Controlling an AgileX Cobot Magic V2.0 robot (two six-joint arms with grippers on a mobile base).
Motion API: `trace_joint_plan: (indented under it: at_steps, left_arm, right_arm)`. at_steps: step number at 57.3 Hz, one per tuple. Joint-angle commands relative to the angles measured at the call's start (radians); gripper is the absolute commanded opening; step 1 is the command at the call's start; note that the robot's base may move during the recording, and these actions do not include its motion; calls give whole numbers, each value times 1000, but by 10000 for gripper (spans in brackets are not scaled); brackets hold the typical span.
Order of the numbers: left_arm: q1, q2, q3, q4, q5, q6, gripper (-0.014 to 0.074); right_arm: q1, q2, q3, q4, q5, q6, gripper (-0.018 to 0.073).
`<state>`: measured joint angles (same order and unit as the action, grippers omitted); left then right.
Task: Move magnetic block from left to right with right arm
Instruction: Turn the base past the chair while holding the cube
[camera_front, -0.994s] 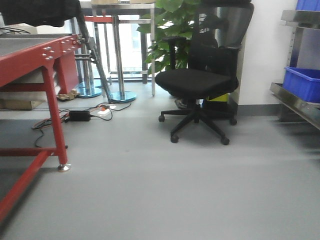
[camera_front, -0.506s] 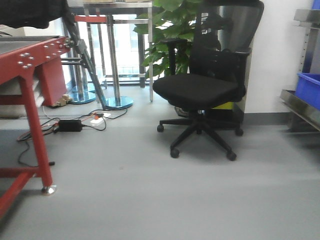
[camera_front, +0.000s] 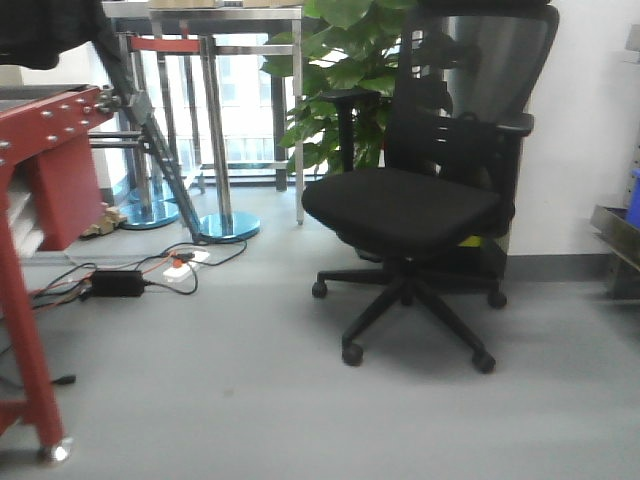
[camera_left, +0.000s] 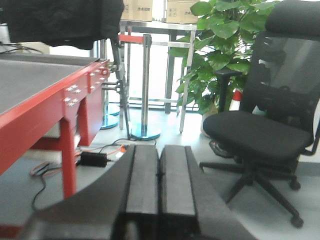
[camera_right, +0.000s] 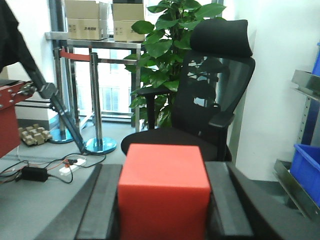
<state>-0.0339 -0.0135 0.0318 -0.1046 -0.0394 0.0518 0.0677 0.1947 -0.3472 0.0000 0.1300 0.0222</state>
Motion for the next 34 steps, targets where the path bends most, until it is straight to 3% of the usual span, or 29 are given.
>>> trace_joint_plan:
  at_steps: [1,34]
  left_arm:
    - [0,-12,8,-5,-86,0,-126]
    - [0,-12,8,-5,-86,0,-126]
  right_arm:
    - [-5,8,-28,0,-91,-6,223]
    - [-5,8,-28,0,-91,-6,223]
